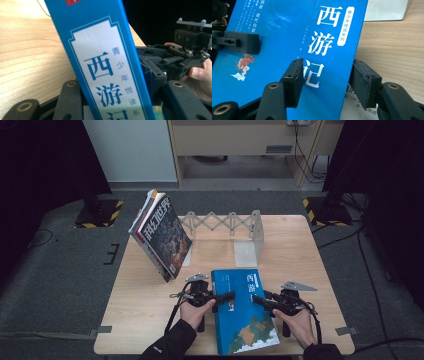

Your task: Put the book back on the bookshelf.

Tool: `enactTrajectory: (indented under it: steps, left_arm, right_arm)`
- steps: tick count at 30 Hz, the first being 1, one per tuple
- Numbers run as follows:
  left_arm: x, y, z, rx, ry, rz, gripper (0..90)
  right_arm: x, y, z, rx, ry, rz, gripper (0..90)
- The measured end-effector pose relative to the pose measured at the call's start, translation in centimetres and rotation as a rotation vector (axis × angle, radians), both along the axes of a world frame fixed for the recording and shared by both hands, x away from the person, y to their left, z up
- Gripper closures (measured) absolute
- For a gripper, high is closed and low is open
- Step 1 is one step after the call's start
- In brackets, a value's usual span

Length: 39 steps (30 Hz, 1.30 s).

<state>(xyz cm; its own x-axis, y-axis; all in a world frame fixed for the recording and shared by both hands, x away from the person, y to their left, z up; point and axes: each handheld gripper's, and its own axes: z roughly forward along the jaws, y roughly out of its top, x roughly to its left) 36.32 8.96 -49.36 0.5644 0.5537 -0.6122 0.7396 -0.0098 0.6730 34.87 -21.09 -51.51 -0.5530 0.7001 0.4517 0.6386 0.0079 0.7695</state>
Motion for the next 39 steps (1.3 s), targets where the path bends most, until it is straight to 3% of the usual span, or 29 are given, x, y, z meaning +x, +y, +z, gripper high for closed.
enactTrajectory:
  steps: [3, 6, 8, 12, 16, 21, 27, 33, 39]
  left_arm:
    - [0.1, -0.1, 0.0, 0.008, 0.001, -0.006, 50.3]
    - [0.2, -0.9, -0.2, -0.002, 0.013, -0.003, 41.8]
    - [0.4, -0.9, -0.4, -0.038, 0.047, 0.002, 44.0]
    - [0.3, -0.6, -0.6, -0.066, 0.063, 0.023, 53.7]
    - [0.3, -0.6, -0.1, -0.067, 0.038, 0.005, 56.6]
    - [0.2, -0.6, 1.1, -0.032, -0.018, -0.029, 57.9]
    - [0.0, -0.1, 2.3, -0.049, -0.030, -0.044, 59.5]
    - [-0.2, 0.2, 3.6, -0.055, -0.050, -0.050, 60.5]
    - [-0.4, 0.9, 5.5, -0.045, -0.108, -0.058, 60.6]
  right_arm:
    - [0.1, 0.0, -0.1, -0.004, 0.008, 0.002, 46.3]
    - [0.1, 0.0, -0.1, -0.009, 0.003, 0.004, 46.5]
    - [0.0, 0.0, 0.0, -0.007, 0.000, 0.004, 46.4]
    - [0.0, -0.2, 0.2, 0.004, -0.010, 0.010, 48.1]
    - [0.0, -0.5, 0.4, 0.010, -0.029, 0.011, 48.0]
    - [0.1, -0.7, 0.7, 0.050, -0.066, 0.013, 47.7]
    - [0.1, -0.9, 1.1, 0.083, -0.087, 0.035, 44.5]
    - [0.2, -1.7, 1.4, 0.110, -0.107, 0.008, 41.6]
    - [0.1, -2.6, 1.7, 0.141, -0.131, -0.030, 38.5]
